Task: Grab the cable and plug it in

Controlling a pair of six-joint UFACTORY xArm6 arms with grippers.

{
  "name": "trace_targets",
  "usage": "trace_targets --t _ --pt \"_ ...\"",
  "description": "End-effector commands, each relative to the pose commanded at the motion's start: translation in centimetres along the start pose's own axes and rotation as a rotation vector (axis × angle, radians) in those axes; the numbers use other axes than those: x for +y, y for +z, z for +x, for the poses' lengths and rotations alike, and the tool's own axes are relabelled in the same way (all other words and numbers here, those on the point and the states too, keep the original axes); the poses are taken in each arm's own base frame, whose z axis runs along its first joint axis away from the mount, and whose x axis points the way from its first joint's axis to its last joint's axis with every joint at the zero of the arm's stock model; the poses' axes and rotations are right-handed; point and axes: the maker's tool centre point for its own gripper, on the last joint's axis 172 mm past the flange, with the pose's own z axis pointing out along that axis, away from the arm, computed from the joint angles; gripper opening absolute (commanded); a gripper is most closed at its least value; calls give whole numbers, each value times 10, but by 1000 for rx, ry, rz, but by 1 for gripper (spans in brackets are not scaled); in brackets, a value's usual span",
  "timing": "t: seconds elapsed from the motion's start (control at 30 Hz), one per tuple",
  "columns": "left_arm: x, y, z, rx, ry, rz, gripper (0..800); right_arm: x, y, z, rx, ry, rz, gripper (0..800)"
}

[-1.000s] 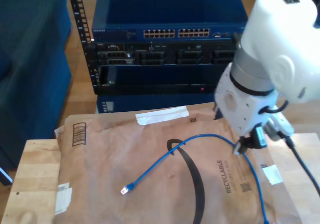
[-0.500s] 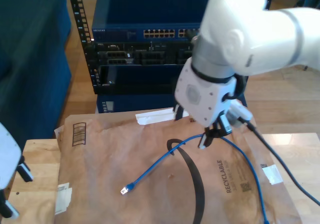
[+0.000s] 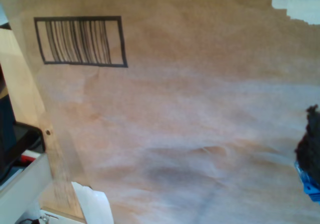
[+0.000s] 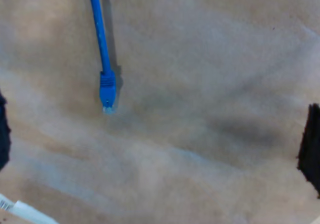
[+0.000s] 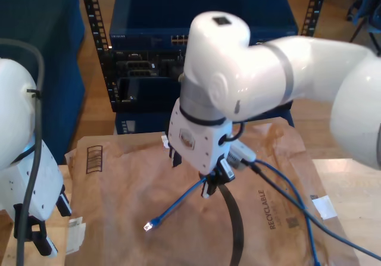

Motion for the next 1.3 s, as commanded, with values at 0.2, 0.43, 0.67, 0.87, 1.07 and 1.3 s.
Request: trace_targets --t 0.2,0.43,0.67,0.87,1.07,1.3 --pt "-1 4 0 -1 -3 8 800 -4 27 -2 12 13 30 793" --pt "1 11 2 -2 -6 15 800 -14 68 -13 29 75 25 793" --pt "0 17 3 -4 -10 23 800 -12 99 -11 69 28 -4 773" --pt "1 18 4 -5 -13 24 800 -18 121 -5 75 33 -3 735" --pt "2 19 5 -5 -14 27 800 -22 128 -4 77 33 5 540" --pt "2 19 5 -4 -14 26 800 -21 130 -4 76 35 2 454"
